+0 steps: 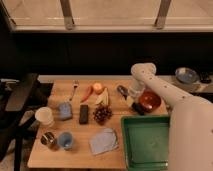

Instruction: Wipe table surface with brush

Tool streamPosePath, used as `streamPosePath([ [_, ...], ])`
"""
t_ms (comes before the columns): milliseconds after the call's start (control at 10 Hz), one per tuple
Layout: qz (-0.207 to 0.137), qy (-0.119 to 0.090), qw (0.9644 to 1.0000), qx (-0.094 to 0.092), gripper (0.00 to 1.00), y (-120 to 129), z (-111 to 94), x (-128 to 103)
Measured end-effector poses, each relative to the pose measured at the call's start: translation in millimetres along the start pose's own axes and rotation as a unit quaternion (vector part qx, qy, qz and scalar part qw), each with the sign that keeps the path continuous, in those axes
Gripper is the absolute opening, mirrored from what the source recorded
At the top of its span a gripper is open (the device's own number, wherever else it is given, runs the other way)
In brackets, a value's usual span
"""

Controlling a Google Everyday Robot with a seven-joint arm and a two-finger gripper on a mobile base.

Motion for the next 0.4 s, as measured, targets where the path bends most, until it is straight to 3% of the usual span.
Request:
streamPosePath([
  [400,-0.029,-0.004,0.9996,-0.002,0.00,21,4,-25],
])
